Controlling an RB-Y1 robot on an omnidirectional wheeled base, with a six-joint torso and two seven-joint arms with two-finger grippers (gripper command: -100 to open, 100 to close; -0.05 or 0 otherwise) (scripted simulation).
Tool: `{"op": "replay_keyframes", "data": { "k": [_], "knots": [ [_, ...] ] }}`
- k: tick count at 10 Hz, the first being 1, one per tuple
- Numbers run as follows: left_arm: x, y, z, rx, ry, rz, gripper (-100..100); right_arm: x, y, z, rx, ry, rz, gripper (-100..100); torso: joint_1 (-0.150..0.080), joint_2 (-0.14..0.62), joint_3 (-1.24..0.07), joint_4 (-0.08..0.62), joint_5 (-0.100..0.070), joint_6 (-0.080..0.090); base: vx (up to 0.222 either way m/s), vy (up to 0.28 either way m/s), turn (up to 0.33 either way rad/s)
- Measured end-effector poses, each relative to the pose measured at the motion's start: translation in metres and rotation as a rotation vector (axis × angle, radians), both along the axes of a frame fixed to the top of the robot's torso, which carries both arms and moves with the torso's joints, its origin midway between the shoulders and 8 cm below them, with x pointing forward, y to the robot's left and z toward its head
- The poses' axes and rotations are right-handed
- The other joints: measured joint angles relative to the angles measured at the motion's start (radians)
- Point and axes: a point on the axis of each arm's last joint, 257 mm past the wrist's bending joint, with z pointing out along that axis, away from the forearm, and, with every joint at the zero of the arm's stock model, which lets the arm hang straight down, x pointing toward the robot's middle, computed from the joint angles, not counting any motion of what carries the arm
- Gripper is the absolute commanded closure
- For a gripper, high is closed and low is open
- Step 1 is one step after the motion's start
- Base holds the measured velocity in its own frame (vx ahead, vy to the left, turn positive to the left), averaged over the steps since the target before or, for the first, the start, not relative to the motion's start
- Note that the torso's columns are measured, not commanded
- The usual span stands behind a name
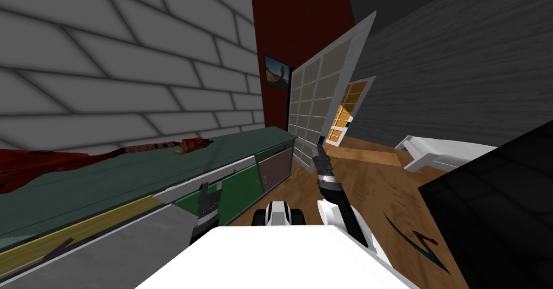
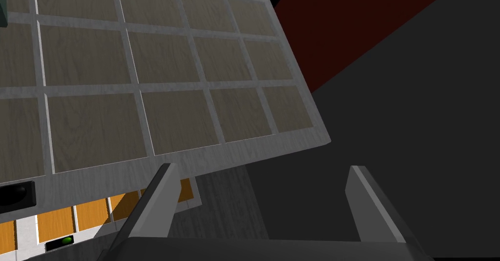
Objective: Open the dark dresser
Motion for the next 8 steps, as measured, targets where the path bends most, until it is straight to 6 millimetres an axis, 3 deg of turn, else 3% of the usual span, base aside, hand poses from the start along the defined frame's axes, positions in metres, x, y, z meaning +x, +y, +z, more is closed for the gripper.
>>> {"op": "replay_keyframes", "data": {
  "k": [5, 6, 8],
  "knots": [
    [0.001, -0.025, -0.008, -0.119, -0.046, 0.035, -100, 0.000, 0.000, 0.000, 0.000, 0.000, 0.000, 0, 0.006, -0.001, 0.000, -0.003, 0.004, -0.005, 0.003, -0.012, -0.006],
    [0.000, -0.026, -0.008, -0.121, -0.046, 0.036, -100, 0.000, 0.000, 0.000, 0.000, 0.000, 0.000, 0, 0.007, -0.001, 0.000, -0.003, 0.004, -0.005, -0.053, -0.039, -0.204],
    [0.010, -0.001, -0.008, -0.113, -0.042, 0.060, -100, 0.000, 0.000, 0.000, 0.000, 0.000, 0.000, 0, 0.005, 0.003, 0.003, -0.002, 0.004, -0.006, -0.106, -0.064, -0.139]
  ]
}}
